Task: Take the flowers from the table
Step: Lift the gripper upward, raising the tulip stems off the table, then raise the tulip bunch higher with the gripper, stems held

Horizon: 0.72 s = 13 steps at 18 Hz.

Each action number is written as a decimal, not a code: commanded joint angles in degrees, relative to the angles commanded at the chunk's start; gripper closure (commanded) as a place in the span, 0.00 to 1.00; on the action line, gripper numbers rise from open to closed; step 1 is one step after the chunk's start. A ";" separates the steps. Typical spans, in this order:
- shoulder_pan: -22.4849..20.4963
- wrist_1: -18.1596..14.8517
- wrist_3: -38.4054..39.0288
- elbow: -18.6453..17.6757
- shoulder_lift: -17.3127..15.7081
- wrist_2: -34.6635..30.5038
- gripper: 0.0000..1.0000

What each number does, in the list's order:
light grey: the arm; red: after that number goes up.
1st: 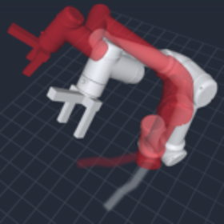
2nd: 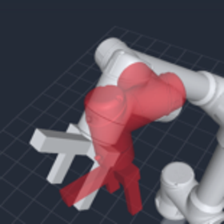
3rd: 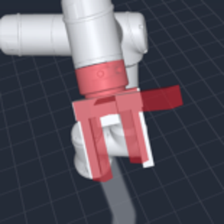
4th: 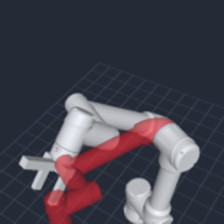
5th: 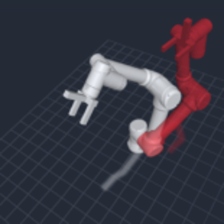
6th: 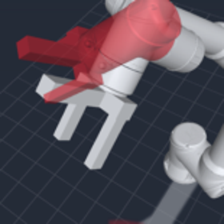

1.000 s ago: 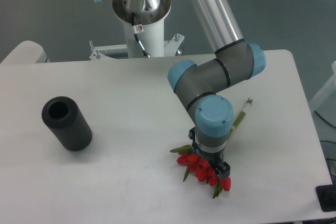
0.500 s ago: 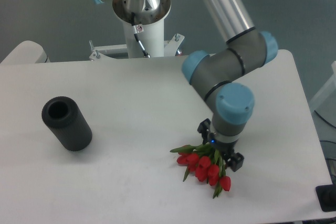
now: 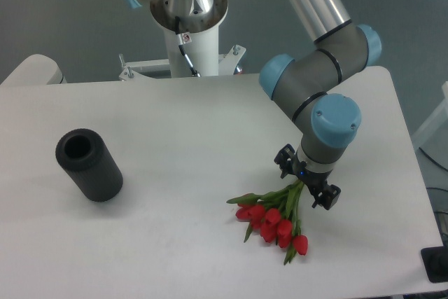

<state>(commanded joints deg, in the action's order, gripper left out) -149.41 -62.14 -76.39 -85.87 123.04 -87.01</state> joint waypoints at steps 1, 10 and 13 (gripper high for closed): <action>-0.09 0.00 0.27 -0.09 0.35 -0.09 0.00; -0.35 2.90 -0.16 -1.93 2.29 -0.35 0.00; -0.35 4.12 -0.17 -3.69 2.29 -0.35 0.00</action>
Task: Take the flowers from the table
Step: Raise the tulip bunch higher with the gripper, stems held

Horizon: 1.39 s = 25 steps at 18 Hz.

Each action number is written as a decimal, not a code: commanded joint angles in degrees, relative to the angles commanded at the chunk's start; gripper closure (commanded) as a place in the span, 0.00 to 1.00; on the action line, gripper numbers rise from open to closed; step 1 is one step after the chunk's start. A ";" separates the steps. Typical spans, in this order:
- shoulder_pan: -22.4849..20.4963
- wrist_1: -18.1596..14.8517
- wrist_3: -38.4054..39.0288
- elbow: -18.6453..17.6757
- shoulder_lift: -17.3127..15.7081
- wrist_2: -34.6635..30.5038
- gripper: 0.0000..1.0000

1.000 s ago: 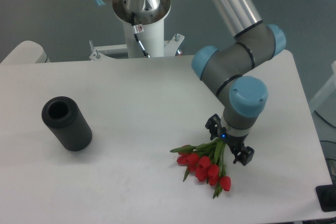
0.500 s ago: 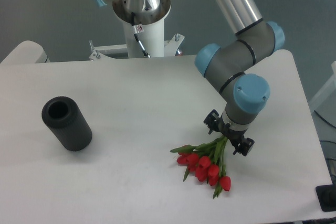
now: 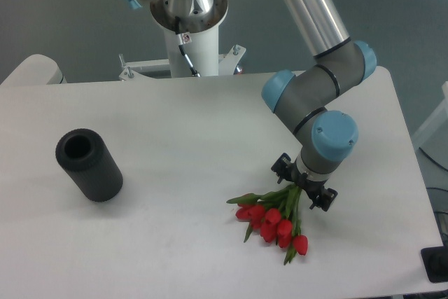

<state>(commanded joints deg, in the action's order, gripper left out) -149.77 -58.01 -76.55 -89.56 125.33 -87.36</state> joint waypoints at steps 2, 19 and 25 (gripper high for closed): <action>0.09 0.45 0.00 -0.53 0.00 0.00 0.06; 0.00 -3.41 -0.44 5.00 -0.53 -3.25 1.00; 0.09 -8.68 -0.88 9.92 -0.61 -3.25 1.00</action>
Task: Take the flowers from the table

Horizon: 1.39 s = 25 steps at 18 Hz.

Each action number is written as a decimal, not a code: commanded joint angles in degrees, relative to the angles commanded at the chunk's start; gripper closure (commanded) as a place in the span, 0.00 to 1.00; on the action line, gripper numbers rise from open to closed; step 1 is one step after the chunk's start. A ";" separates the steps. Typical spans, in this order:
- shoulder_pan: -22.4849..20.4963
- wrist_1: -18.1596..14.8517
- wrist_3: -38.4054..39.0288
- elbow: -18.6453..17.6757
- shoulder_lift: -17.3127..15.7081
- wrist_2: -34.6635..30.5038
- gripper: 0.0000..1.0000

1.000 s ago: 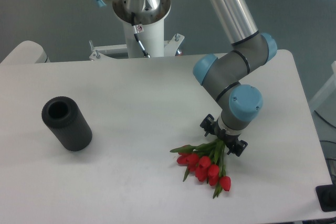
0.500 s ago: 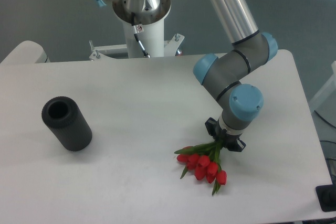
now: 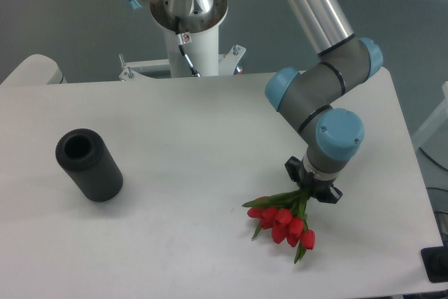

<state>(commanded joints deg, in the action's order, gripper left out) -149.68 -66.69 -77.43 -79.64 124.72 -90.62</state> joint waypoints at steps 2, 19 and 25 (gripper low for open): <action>0.35 -2.38 0.00 2.20 0.00 0.00 1.00; 7.73 -5.37 0.70 5.90 1.76 -0.44 1.00; 10.55 -6.52 1.76 5.37 1.41 -0.53 1.00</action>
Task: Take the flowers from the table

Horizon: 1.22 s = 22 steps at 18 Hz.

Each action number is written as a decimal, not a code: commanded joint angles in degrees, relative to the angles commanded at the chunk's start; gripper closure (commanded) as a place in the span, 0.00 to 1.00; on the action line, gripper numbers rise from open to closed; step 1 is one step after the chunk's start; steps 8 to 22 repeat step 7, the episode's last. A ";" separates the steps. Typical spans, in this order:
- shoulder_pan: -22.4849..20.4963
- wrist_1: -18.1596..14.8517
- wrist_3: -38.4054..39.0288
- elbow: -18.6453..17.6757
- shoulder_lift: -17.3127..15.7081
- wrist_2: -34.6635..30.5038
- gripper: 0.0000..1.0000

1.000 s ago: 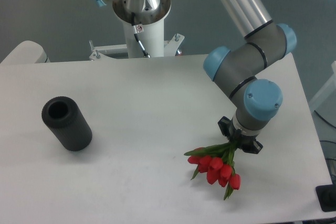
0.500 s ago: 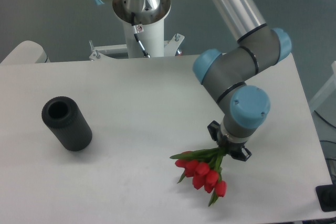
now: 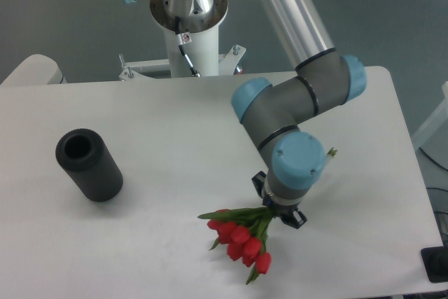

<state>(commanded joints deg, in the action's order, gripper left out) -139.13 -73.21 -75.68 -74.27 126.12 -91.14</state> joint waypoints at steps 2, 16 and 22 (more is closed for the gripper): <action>0.18 0.09 0.09 -0.18 -0.09 0.00 1.00; 0.26 0.18 0.27 -0.44 -0.09 0.00 1.00; 0.26 0.18 0.27 -0.44 -0.09 0.00 1.00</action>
